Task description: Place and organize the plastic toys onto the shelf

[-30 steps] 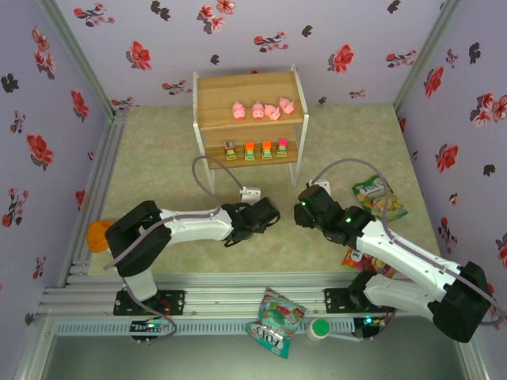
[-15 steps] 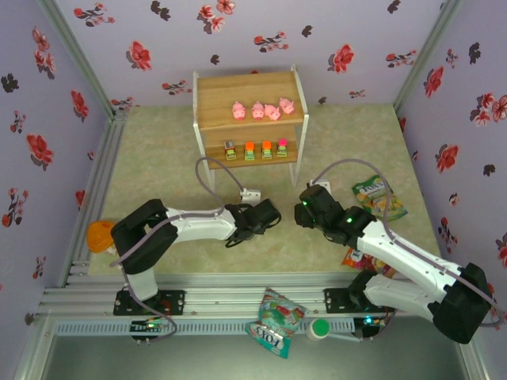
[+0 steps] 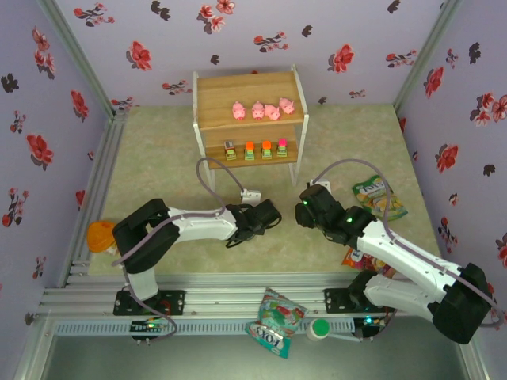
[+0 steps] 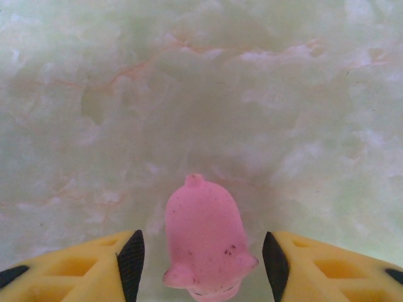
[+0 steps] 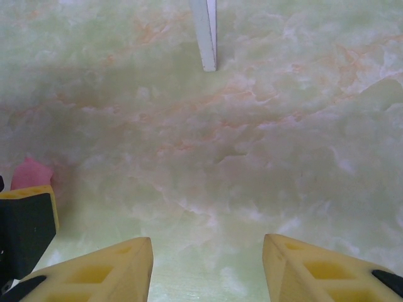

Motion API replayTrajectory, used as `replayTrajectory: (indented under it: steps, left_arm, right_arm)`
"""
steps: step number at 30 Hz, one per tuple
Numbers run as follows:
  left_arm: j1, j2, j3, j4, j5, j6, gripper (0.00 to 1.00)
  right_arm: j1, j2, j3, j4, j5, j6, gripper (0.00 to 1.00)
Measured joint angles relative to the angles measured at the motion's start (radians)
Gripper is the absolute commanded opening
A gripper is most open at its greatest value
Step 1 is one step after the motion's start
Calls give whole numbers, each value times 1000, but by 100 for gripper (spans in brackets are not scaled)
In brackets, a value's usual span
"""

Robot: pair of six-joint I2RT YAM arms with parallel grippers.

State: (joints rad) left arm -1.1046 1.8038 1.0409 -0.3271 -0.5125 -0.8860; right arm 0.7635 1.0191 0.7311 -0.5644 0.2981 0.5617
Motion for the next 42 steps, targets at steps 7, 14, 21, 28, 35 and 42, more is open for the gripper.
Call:
replayTrajectory:
  steps: [7, 14, 21, 28, 35, 42]
  left_arm:
    - [0, 10, 0, 0, 0, 0, 55]
    - [0, 11, 5, 0, 1, 0, 53]
    - [1, 12, 13, 0, 11, -3, 48]
    - [5, 12, 13, 0, 16, -3, 48]
    - [12, 12, 13, 0, 19, -3, 47]
    - [13, 14, 13, 0, 27, -6, 46]
  right_arm:
    - [0, 0, 0, 0, 0, 0, 49]
    - [-4, 0, 0, 0, -2, 0, 48]
    - [-6, 3, 0, 0, -5, 0, 48]
    - [-6, 10, 0, 0, -5, 0, 47]
    - [-6, 18, 0, 0, -8, 0, 47]
    - [-6, 22, 0, 0, -8, 0, 47]
